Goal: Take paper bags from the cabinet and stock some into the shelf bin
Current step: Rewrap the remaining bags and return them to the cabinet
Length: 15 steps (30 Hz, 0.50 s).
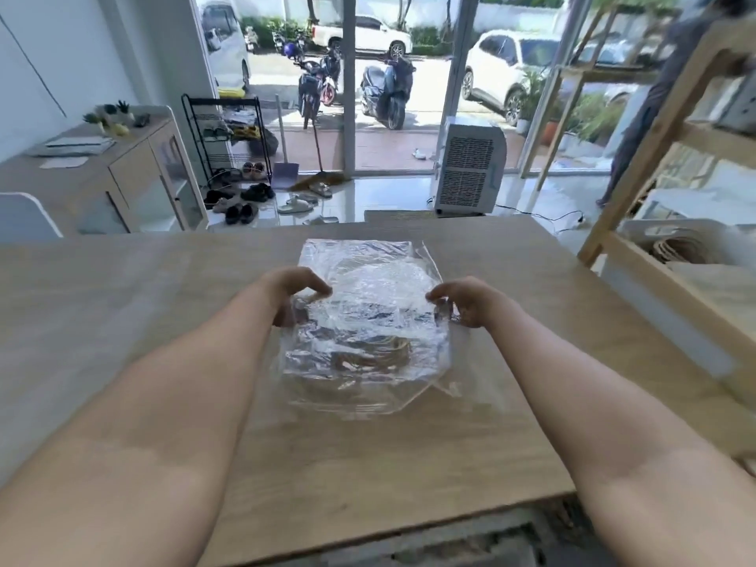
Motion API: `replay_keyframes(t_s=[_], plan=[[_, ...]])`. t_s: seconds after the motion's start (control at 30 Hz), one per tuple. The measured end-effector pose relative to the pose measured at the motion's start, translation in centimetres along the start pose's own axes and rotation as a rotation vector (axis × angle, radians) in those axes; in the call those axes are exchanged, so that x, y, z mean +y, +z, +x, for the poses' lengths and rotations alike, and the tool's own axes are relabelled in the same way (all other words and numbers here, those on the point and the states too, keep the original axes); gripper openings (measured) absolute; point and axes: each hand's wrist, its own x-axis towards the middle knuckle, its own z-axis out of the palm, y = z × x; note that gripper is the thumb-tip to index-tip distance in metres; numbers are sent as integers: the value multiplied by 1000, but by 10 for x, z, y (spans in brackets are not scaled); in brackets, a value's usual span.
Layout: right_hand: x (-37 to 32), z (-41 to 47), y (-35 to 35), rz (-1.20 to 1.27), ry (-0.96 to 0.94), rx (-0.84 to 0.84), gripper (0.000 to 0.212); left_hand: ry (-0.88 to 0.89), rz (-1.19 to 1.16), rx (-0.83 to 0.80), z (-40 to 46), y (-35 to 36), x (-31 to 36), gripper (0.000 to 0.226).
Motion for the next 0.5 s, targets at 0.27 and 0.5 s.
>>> replay_keyframes(t_s=[0.27,0.5], plan=[[84,-177,-18,181,-7,325,30,193,258,-165,-94,37,-48,32],[169,-307,-75,169,171,513,36,251,348,-454,-167,133,-78,20]])
